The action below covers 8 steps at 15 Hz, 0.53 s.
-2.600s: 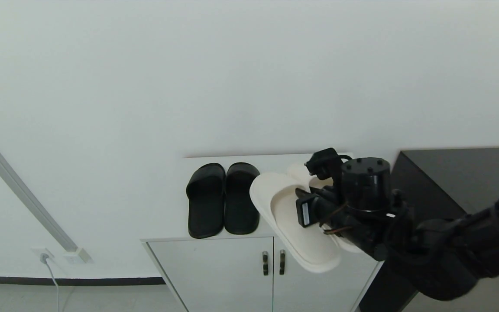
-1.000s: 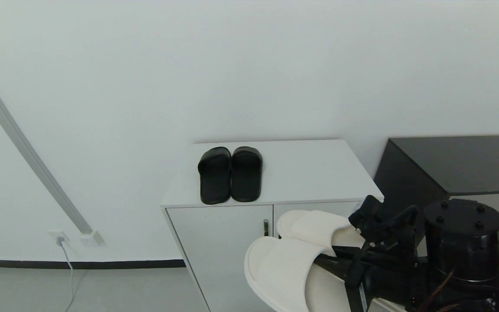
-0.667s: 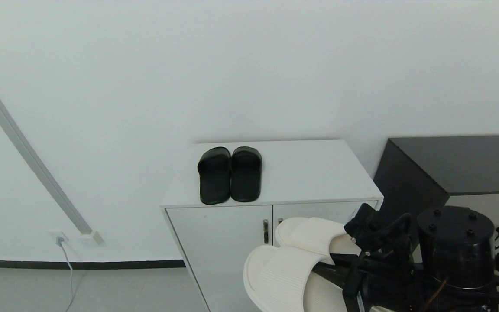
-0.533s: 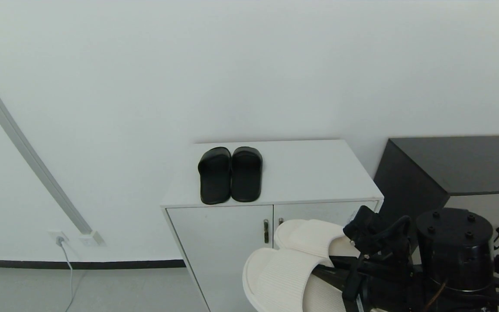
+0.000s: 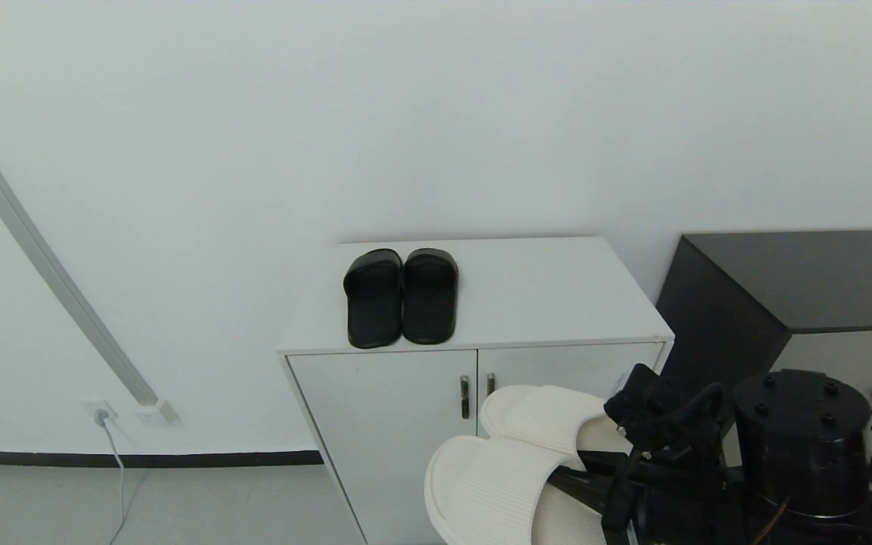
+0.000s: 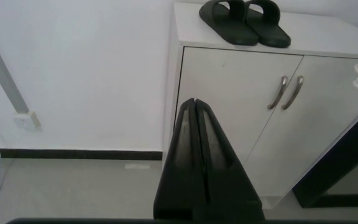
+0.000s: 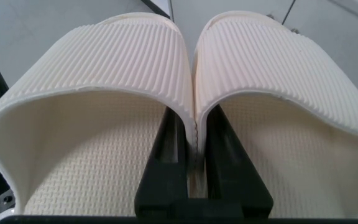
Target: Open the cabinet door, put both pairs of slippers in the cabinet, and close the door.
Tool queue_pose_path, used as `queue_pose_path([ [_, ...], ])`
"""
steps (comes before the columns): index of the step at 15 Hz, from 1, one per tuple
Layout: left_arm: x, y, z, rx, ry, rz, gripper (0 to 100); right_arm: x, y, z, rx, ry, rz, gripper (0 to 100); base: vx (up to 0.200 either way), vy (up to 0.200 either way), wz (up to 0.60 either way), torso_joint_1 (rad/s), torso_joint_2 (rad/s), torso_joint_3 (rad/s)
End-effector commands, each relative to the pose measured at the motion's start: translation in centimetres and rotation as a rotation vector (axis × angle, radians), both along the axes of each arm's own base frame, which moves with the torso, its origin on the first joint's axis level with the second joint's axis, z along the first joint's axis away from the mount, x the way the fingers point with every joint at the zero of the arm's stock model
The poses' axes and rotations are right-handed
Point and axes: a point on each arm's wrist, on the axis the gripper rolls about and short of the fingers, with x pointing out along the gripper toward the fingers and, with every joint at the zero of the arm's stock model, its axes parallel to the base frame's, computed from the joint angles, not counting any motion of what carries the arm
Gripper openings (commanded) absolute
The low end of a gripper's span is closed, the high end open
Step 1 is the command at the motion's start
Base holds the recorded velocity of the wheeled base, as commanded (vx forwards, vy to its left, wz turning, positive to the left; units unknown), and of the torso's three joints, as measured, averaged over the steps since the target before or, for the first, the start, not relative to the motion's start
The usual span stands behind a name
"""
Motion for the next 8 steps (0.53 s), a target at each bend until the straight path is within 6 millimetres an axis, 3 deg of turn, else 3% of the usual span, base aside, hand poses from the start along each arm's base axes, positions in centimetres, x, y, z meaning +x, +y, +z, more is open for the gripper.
queue_pose_path([
  [1,-0.01,0.0,0.04,0.0,-0.002,0.0,0,-0.18,0.01,-0.16,-0.005,0.003,0.006,0,0.0,0.0,0.0,-0.163,0.35,0.203],
  [2,-0.01,-0.01,0.01,0.003,0.001,-0.003,0,-0.25,-0.01,-0.1,-0.002,0.0,0.007,0,0.0,0.0,0.0,-0.159,0.37,0.198],
  [3,-0.01,-0.01,0.01,0.003,0.001,-0.003,100,-0.25,-0.01,-0.09,0.001,-0.002,0.007,0,0.0,0.0,0.0,-0.168,0.39,0.217],
  [8,0.0,0.0,-0.02,0.003,0.001,-0.004,100,-0.44,-0.23,-0.38,0.008,-0.008,0.007,0,0.0,0.0,0.0,-0.195,0.47,0.258],
])
